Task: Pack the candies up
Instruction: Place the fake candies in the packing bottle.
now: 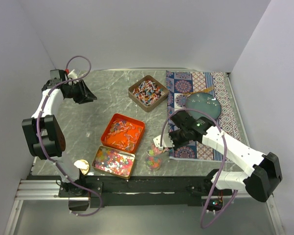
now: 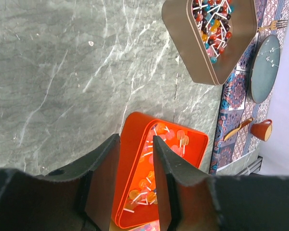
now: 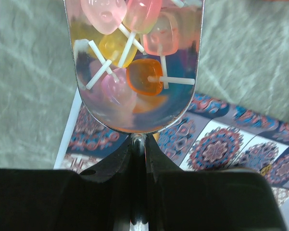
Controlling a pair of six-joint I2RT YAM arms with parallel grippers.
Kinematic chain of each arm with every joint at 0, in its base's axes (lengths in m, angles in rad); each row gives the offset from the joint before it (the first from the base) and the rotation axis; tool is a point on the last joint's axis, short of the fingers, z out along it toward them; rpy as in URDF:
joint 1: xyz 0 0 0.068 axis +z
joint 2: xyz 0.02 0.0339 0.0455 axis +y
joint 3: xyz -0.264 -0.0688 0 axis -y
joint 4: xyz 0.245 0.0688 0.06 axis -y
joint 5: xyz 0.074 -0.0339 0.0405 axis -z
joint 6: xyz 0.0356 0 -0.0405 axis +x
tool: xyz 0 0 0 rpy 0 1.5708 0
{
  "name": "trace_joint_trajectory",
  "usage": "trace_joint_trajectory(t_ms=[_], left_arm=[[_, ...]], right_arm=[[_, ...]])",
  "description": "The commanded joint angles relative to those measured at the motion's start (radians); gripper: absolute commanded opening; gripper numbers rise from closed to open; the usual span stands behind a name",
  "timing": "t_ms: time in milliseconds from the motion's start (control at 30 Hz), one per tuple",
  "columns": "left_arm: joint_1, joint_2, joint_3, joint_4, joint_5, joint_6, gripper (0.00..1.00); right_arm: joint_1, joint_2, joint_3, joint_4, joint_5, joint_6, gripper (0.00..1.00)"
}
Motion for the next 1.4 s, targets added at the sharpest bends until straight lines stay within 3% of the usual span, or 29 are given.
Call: trace_joint_trajectory(t_ms=[0,433,1033,1367], left_arm=[[-0.003,-0.048,-0.012,0.05,0.022,-0.017,0.4],[-0.003,-0.031,-0.009,0.09,0.019,-0.028,0.41],[0.0,-0.074,-0.126,0.197,0.054,-0.054,0.42],[-0.014,-0.062,-0.086,0.205,0.1,-0.009,0.47]], right_arm=[[-0.005,-0.029,-0.009,-0.048,0.096,-0.073,0.0],[0.049,-0.006,0.063,-0.096,0.298,-0.114,0.0],[0.234,0.12,0.162,-0.224,0.556,0.011,0.0],[0.311,0.192,0.245,-0.327,0.653,0.059,0.0]])
